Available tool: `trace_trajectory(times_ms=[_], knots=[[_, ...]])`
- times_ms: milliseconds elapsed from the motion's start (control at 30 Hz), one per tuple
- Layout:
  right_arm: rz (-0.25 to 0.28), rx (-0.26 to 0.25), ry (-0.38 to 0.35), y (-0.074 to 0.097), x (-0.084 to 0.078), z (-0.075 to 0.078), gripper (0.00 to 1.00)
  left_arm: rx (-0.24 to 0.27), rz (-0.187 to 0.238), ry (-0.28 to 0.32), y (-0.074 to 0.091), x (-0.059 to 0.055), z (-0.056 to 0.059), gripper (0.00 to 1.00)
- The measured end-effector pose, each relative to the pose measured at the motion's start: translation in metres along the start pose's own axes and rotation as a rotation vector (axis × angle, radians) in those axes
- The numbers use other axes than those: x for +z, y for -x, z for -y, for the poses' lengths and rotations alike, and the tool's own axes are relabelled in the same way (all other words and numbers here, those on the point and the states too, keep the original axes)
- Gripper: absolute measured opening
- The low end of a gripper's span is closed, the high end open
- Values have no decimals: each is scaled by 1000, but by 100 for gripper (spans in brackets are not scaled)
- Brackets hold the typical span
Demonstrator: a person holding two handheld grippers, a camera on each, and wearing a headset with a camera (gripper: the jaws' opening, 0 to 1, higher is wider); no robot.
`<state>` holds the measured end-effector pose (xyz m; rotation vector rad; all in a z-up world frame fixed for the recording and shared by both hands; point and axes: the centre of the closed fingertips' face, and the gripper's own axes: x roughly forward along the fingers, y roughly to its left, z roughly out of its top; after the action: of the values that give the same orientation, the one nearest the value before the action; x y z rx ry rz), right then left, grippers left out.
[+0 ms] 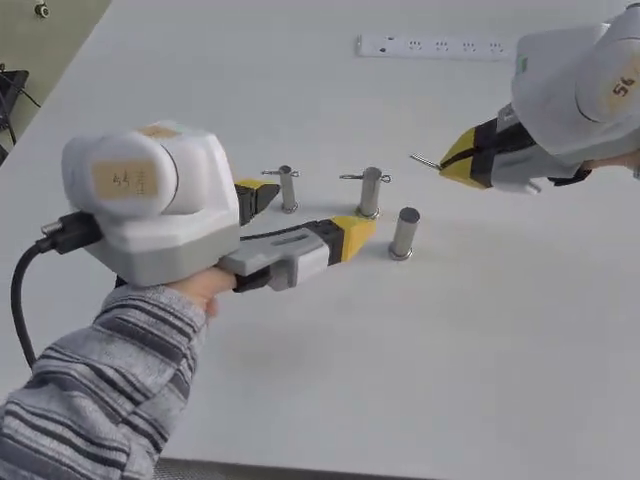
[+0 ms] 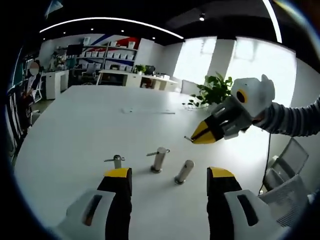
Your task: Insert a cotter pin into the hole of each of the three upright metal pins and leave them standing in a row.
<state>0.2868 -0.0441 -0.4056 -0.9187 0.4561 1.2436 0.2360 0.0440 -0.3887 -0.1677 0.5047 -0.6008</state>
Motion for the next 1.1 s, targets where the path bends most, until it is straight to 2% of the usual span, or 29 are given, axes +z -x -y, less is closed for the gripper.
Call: trace_trajectory(times_ms=[67, 167, 400, 567, 900, 1100], knots=[[17, 2, 14, 0, 5, -4, 0, -23, -4, 32, -2, 0, 4, 53], [49, 13, 56, -1, 14, -12, 0, -42, -15, 38, -5, -1, 9, 47], [73, 49, 153, -1, 27, -38, 0, -89, -17, 91, -8, 0, 21, 36], [104, 73, 177, 0, 39, -53, 0, -114, -28, 112, -9, -3, 27, 27], [133, 83, 204, 2, 51, -63, 0, -161, -27, 136, -10, -2, 39, 13], [151, 85, 205, 5, 56, -67, 0, -169, -26, 149, -11, -2, 42, 5]])
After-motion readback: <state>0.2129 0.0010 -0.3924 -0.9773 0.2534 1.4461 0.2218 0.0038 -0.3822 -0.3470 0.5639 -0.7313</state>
